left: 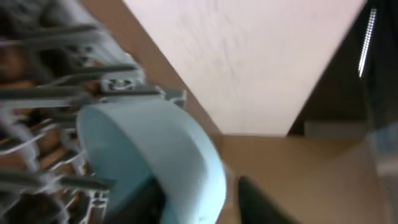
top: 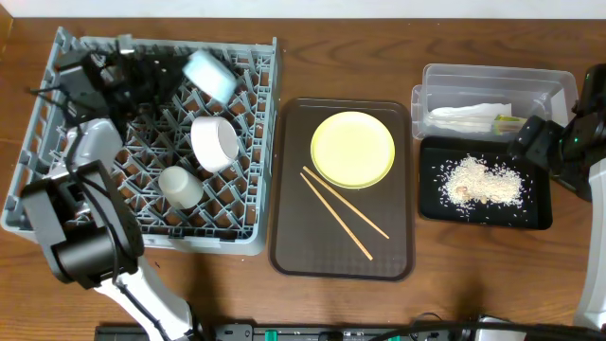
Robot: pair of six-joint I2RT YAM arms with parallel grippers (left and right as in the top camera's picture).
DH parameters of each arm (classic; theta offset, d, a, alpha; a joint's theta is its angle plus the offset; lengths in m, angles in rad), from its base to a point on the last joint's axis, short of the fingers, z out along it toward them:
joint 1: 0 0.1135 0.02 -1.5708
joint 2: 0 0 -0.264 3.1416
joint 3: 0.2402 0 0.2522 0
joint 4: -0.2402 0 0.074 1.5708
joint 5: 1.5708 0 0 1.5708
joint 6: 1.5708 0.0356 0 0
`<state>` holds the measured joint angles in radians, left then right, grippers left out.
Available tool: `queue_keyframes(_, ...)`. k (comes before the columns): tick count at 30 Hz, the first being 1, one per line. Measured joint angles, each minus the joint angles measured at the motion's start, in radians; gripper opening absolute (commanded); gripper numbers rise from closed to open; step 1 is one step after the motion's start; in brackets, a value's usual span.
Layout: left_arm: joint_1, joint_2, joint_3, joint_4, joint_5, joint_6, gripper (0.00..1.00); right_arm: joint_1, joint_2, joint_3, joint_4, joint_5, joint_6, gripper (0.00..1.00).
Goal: Sort waste into correct bins and load items into the dishwasher
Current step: 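Carry the blue bowl left and set it into the dish rack, then reach the left gripper to the tray and grasp one wooden chopstick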
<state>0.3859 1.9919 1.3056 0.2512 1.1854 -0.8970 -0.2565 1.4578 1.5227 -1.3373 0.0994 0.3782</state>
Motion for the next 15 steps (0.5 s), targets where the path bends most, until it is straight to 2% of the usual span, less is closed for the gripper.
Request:
queue_keyframes(2,0.025,0.001,0.000,-0.023,-0.005,0.000,0.75,0.000,0.000,0.000,-0.001,0.000,0.000,0.99)
queue_keyframes(5,0.055,0.001,0.000,-0.054,-0.007,0.006,0.84,0.000,0.000,0.000,-0.002,0.000,0.000,0.99)
queue_keyframes(15,0.134,0.002,0.000,-0.092,-0.006,0.011,0.86,0.000,0.000,0.000,-0.001,0.000,0.000,0.99)
